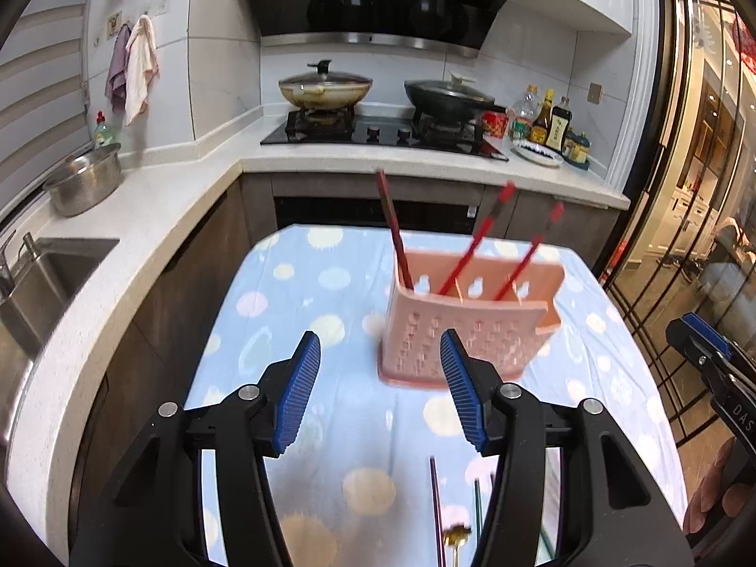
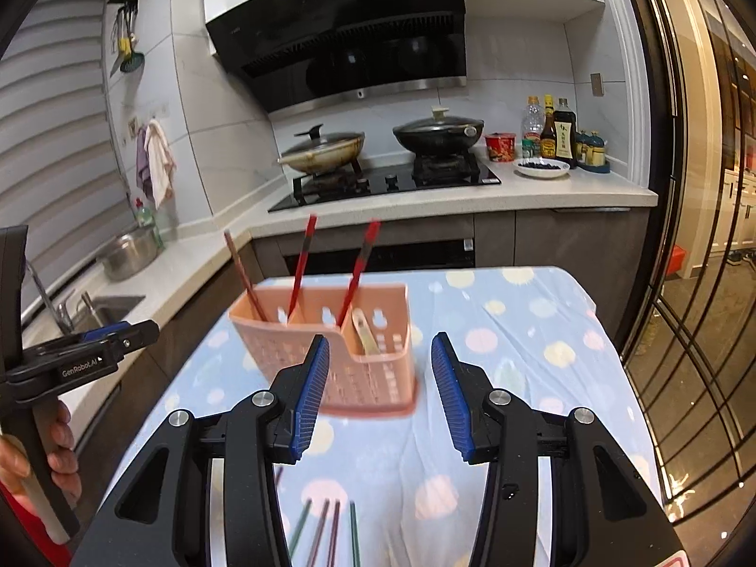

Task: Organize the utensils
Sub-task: 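Move both open tools back down to the chopsticks on the cloth, then close the right gripper on a green chopstick while the left grips a dark red chopstick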

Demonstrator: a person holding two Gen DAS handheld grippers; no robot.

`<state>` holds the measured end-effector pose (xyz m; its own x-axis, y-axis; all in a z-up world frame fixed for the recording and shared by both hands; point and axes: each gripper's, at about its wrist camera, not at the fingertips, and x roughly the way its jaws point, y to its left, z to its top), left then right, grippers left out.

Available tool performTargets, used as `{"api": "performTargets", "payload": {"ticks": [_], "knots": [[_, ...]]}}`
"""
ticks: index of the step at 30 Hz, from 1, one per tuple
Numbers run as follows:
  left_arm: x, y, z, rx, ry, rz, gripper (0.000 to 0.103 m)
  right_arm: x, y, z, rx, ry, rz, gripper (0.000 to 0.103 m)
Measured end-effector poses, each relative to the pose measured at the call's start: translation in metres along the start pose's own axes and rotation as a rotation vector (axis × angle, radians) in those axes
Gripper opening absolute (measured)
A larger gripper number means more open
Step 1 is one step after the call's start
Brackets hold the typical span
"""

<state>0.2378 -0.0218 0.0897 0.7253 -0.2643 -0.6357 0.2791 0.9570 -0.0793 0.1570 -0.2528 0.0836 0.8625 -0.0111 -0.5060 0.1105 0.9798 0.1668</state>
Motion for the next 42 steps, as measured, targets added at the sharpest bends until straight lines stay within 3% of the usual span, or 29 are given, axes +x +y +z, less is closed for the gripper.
{"api": "performTargets", "payload": {"ticks": [25, 31, 42], "knots": [[-0.017, -0.020, -0.200, 0.051, 0.333, -0.027, 0.050, -0.055, -0.008, -0.200, 0.001, 0.330, -0.057, 0.044], [-0.024, -0.025, -0.225, 0.052, 0.376, -0.038, 0.050, -0.064, -0.005, -0.223, -0.002, 0.364, -0.046, 0.044], [-0.029, -0.034, -0.235, 0.066, 0.382, -0.058, 0.050, -0.068, 0.007, -0.234, -0.025, 0.386, -0.017, 0.034]]}}
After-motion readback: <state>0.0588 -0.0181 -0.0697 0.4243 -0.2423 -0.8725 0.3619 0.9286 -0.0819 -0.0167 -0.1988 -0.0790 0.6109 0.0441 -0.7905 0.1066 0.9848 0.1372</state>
